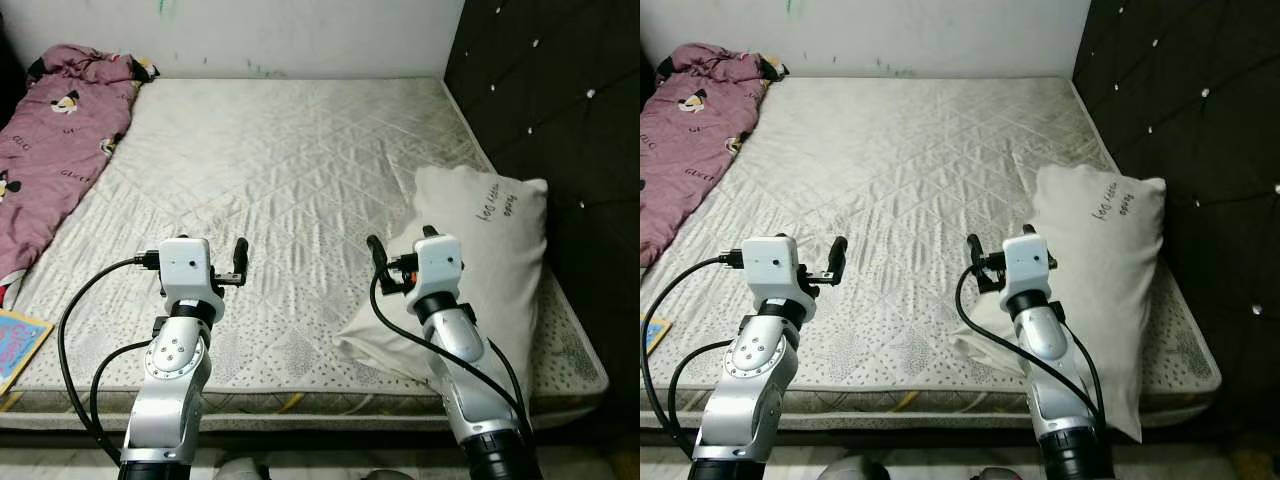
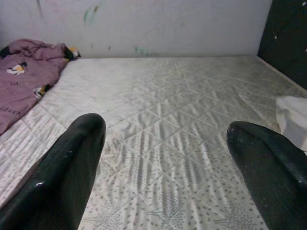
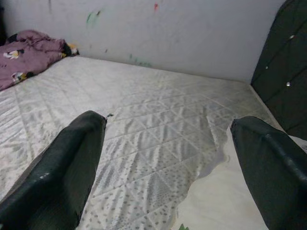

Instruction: Clean up the room

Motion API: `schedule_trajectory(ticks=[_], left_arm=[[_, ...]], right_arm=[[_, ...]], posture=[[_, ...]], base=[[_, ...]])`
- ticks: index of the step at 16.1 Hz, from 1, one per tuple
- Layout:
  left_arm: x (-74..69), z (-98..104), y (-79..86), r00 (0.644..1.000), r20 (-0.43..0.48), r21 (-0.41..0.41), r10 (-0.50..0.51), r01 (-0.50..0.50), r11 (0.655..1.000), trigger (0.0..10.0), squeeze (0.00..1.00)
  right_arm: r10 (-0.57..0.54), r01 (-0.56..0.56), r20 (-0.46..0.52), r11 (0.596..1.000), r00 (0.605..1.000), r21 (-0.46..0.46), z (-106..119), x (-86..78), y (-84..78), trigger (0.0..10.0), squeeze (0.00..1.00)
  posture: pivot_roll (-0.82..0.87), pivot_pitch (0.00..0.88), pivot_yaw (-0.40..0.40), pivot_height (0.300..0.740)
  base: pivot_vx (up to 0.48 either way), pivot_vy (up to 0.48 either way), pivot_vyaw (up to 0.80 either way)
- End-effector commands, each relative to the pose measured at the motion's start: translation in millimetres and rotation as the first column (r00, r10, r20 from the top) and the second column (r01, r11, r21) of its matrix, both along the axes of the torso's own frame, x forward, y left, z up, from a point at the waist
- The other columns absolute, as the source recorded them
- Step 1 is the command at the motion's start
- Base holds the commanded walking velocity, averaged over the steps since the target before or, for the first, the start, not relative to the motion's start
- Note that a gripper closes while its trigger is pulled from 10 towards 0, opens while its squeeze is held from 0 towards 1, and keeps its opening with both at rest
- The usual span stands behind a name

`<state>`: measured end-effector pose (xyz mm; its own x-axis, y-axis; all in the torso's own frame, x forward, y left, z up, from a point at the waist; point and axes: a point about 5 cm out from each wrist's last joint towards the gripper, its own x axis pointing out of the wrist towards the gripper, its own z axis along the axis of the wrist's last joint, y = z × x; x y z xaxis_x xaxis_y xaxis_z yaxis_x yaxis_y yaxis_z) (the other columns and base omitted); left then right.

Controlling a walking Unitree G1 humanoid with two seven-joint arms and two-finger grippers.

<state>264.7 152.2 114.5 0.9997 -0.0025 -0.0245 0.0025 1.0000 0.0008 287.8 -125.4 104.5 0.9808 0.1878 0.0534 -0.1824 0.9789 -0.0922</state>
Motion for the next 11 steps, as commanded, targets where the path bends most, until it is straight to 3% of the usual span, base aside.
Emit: schedule_trajectory(ticks=[1, 3, 11], left_arm=[[1.1, 0.5, -0.1, 1.000, 0.002, 0.009, -0.003, 0.003, 1.000, 10.0, 0.00], [1.4, 0.7, -0.5, 1.000, 0.002, 0.007, -0.007, 0.007, 1.000, 10.0, 0.00], [0.8, 1.0, -2.0, 1.000, 0.002, 0.007, -0.013, 0.013, 1.000, 10.0, 0.00]], right_arm=[[-0.014, 0.014, 0.008, 1.000, 1.000, 0.005, 1.8, 1.1, -3.3, 10.0, 0.00], [-0.015, 0.015, 0.011, 1.000, 1.000, 0.004, 2.3, 1.5, -3.1, 10.0, 0.00], [-0.003, 0.003, 0.021, 1.000, 1.000, -0.011, 2.9, 0.9, -1.9, 10.0, 0.00]], posture=[[-0.04, 0.011, 0.014, 0.740], [-0.04, 0.012, 0.014, 0.740], [-0.05, 0.019, 0.015, 0.740]], base=[[0.000, -0.289, -0.80], [0.000, -0.379, -0.64], [0.000, -0.380, 0.00]])
